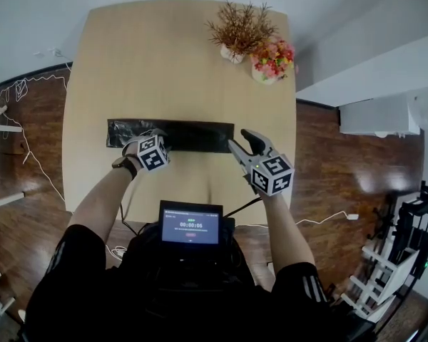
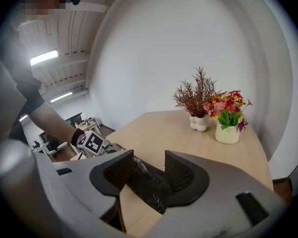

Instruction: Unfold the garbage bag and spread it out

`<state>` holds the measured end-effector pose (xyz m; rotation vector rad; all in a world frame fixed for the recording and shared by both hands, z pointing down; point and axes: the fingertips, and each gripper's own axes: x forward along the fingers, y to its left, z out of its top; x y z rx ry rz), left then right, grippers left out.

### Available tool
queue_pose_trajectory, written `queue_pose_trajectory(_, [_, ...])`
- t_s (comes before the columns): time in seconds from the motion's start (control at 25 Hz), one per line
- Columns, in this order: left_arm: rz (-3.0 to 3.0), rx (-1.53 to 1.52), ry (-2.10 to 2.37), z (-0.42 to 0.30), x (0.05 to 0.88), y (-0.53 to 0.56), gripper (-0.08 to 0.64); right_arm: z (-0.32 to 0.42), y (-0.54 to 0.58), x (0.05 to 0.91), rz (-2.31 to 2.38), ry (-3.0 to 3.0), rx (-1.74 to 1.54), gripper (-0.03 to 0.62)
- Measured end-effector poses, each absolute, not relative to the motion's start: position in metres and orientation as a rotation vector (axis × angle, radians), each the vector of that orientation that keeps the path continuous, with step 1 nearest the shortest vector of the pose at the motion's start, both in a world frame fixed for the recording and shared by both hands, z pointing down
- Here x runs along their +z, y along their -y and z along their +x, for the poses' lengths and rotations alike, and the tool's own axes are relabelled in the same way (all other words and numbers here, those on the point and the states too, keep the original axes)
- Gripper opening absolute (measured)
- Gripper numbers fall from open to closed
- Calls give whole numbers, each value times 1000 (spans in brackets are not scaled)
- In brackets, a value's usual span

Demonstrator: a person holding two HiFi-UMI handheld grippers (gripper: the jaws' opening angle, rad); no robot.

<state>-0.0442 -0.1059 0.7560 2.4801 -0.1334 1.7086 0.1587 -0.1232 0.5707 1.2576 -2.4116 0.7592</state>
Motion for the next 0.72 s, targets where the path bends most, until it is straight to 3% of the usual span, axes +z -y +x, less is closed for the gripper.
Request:
queue_pose_trajectory(0.2, [2455,1671,109,-46,757,103,79,153,132,576,1237,2421,767,216])
queue_pose_trajectory(0.36, [2454,1646,131,-45,745,103,5,150,136,579,1229,2423,771,218])
queue_pose_trajectory(0.72, [2391,1435,179,-40,700,113,3,138,126,599,1016,2412,579,219])
